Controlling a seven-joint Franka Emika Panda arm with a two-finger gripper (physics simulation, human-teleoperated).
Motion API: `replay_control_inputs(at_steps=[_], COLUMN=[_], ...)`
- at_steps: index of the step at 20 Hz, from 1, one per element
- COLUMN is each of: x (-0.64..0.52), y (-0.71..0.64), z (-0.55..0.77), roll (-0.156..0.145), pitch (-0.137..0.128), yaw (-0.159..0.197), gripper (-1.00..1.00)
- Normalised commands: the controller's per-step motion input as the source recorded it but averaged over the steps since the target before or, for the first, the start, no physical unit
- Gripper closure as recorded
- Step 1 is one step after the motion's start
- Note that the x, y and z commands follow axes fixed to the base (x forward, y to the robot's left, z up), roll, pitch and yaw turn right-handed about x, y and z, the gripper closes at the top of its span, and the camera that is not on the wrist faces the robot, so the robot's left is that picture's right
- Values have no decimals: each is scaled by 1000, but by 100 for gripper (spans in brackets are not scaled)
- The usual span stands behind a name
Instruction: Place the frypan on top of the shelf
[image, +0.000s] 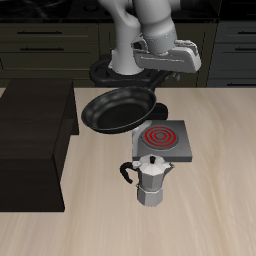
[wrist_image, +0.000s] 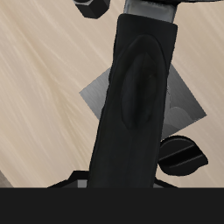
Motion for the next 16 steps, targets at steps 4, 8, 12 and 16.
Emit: replay_control_inputs(at_steps=[4, 8, 12, 16], x=[-92, -81, -96, -98], y=[39, -93, -90, -78], z=[211, 235, 287, 247], roll=[6, -18, -27, -19], pitch=[-26, -28, -29, -37], yaw=[34, 22, 43, 32], gripper=[100, 100, 100, 100])
